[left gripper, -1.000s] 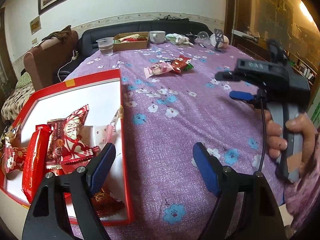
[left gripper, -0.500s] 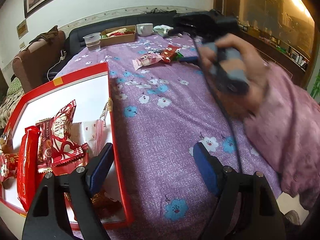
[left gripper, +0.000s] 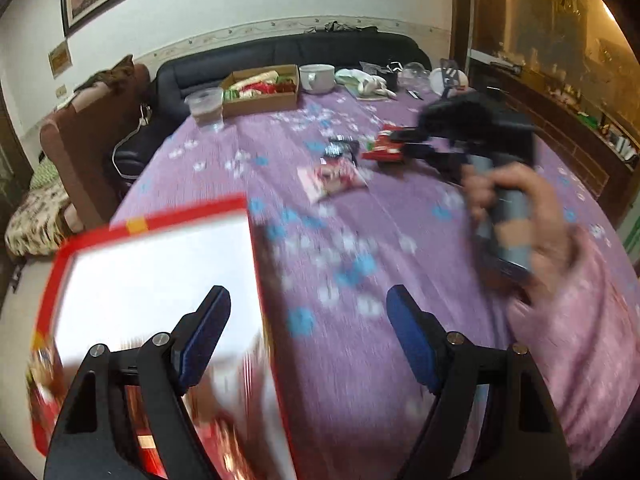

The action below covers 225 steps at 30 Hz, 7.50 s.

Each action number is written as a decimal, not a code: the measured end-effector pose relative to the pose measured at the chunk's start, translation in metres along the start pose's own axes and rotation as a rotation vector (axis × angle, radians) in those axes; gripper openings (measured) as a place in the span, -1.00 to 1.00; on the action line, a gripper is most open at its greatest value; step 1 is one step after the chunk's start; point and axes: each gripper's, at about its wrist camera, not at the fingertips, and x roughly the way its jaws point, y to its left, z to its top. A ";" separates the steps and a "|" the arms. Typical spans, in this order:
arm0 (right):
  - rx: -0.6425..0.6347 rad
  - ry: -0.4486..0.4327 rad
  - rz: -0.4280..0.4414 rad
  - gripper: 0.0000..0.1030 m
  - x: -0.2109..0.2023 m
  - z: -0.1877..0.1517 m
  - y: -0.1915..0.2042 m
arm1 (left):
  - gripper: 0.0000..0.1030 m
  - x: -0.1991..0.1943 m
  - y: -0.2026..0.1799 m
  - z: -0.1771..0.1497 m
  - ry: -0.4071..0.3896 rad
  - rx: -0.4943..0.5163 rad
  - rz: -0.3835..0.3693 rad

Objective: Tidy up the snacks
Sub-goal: 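Grasp a red packet with the right gripper while the left grasps the pink Lotso packet, then lift both held packets and carry them toward the red box, then lower both packets into the red-rimmed tray and open both grippers, then move both open grippers back to the green and black packets on the table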

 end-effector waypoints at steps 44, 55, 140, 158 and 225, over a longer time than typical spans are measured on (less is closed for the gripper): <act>0.122 0.024 0.076 -0.80 -0.019 0.028 -0.012 | -0.10 0.063 -0.056 0.024 0.009 -0.050 -0.054; 0.074 0.019 0.113 -0.80 -0.051 -0.005 -0.014 | -0.10 -0.028 -0.048 -0.006 -0.124 -0.007 -0.035; -0.274 0.286 0.165 -0.77 -0.072 -0.203 0.086 | -0.07 -0.053 0.092 -0.076 -0.195 -0.292 0.028; -0.466 0.446 0.074 -0.80 0.028 -0.259 0.139 | 0.04 -0.012 0.140 -0.088 -0.120 -0.331 0.149; -0.285 -0.016 -0.401 0.04 -0.031 -0.020 0.046 | 0.42 -0.047 0.109 -0.058 -0.205 -0.171 0.192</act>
